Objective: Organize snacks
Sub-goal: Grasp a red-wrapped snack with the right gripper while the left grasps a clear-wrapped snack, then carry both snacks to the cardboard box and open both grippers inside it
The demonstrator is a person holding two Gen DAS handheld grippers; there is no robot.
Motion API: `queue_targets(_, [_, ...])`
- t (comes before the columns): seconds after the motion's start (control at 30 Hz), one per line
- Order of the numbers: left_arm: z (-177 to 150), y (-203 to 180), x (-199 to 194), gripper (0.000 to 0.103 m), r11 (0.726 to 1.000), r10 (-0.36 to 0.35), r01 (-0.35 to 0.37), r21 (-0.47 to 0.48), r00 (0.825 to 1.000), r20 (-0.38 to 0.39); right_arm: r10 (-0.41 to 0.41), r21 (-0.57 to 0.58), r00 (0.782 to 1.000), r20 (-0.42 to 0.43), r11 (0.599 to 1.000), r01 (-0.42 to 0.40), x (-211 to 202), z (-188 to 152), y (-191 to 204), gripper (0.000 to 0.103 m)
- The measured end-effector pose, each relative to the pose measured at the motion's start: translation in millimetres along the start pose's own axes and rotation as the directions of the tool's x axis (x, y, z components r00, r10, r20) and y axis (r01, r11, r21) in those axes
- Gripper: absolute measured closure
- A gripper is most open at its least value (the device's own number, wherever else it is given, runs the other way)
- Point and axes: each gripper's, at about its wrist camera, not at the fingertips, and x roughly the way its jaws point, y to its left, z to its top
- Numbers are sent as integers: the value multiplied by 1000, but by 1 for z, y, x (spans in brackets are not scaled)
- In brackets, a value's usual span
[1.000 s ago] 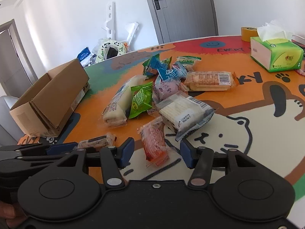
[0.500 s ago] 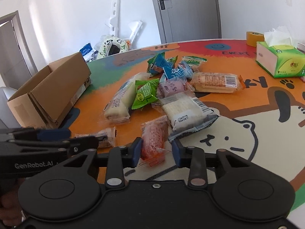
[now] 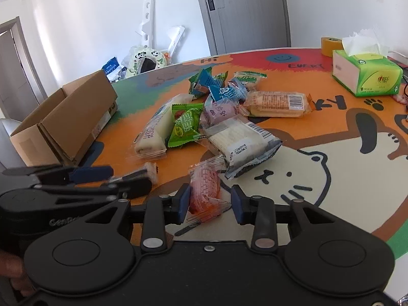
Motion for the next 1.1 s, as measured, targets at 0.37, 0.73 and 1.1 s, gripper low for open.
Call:
queue_targets(0.37, [-3, -8, 4, 75, 999, 20, -21, 24, 1000, 17, -13, -22, 1000, 7, 1000, 13, 1, -1, 3, 67])
queue_targets(0.73, [4, 7, -18, 81, 999, 18, -16, -31, 998, 54, 52, -3, 998, 33, 999, -52, -10, 4, 12, 74])
queue_targets(1.1, [22, 23, -53, 81, 997, 55, -46, -63, 988, 147, 94, 10, 992, 86, 995, -95, -19, 23, 29, 74])
